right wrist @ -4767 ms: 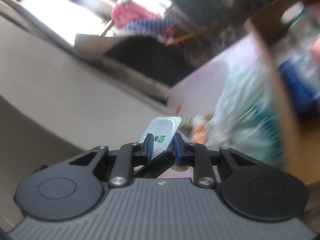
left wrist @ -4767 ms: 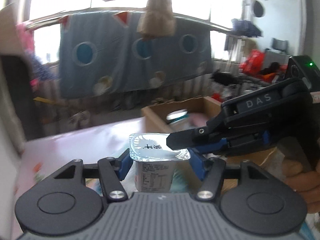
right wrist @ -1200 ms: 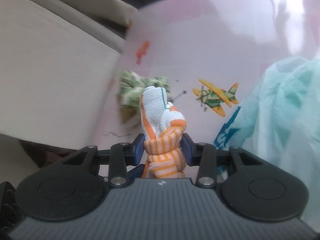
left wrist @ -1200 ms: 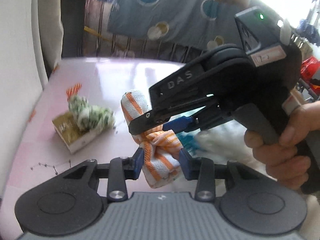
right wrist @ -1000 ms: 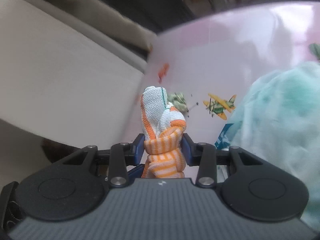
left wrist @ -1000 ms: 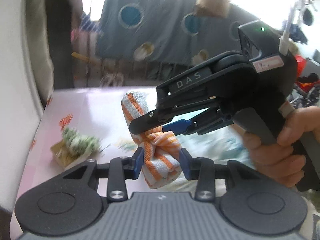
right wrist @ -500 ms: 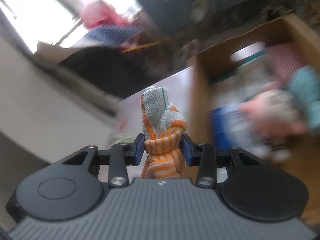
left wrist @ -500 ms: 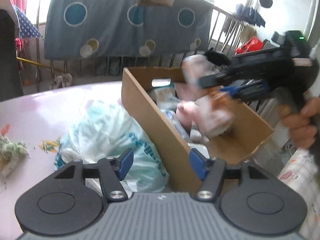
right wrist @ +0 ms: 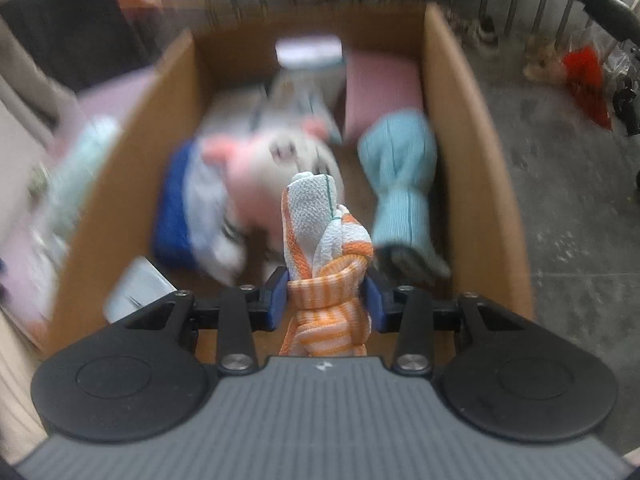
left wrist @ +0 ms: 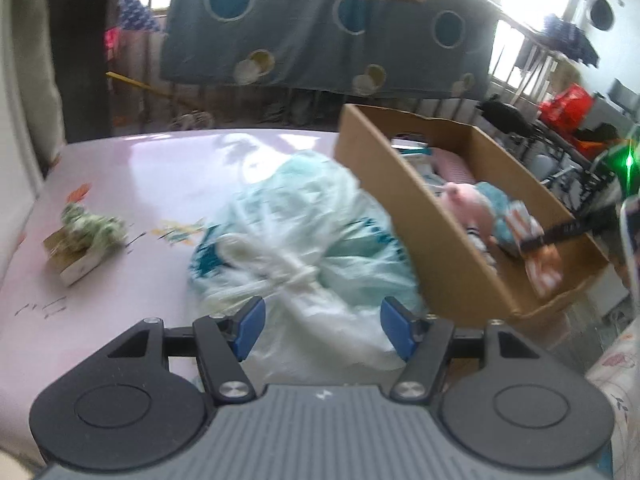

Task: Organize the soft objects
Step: 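Open the right gripper over the box and move it to the green scrunchie, then close the right gripper on the green scrunchie and lift it off the gold box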

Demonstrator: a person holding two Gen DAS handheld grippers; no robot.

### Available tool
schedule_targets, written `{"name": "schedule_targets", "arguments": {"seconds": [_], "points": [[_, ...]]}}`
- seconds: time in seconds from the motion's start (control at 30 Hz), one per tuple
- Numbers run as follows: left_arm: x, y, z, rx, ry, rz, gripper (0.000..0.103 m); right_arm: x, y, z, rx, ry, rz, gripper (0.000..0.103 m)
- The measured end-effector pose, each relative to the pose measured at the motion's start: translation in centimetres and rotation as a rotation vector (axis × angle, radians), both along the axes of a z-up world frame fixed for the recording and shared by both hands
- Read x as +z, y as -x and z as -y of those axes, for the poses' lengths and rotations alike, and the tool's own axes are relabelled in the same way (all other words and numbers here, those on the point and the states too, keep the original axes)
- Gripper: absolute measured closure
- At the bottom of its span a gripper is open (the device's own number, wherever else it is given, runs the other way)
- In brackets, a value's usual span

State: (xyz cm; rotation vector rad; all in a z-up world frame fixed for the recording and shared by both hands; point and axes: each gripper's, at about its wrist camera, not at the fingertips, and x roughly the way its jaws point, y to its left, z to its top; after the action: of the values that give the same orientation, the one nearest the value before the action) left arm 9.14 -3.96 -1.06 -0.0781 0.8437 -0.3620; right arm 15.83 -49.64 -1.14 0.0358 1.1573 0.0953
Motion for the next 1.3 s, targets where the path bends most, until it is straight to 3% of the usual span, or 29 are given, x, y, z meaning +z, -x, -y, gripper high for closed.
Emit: {"name": "schedule_targets", "arguments": {"seconds": [0.1,0.3,0.57,0.83,1.03,1.13,1.3], "points": [[0.0,0.3,-1.1,0.024,-0.013,0.009,0.038,-0.7,0.5,-0.1,-0.004,0.014,-0.023,0.062],[-0.1,1.4,-3.5,0.071,-0.031,0.03,0.038,1.3,0.8,0.6,-0.059,-0.049,0.037,0.056],[-0.2,2.6,-6.5,0.17,-0.084,0.078,0.037,7.3,1.1,-4.1,-0.012,-0.246,0.161,0.054],[-0.9,2.5,-9.2,0.282,-0.221,0.149,0.037,9.6,-1.3,-16.7,0.22,-0.429,0.153,0.048],[-2.6,0.5,-11.2,0.327,-0.354,0.186,0.037,8.6,-5.4,-27.9,0.385,-0.499,0.092,0.037],[-3.7,-1.4,-12.5,0.328,-0.36,0.17,0.037,7.3,-8.0,-33.5,0.453,-0.488,0.071,0.03],[-5.6,-5.0,-14.5,0.348,-0.287,0.108,0.037,2.8,-13.6,-41.9,0.494,-0.475,0.005,0.029]]}}
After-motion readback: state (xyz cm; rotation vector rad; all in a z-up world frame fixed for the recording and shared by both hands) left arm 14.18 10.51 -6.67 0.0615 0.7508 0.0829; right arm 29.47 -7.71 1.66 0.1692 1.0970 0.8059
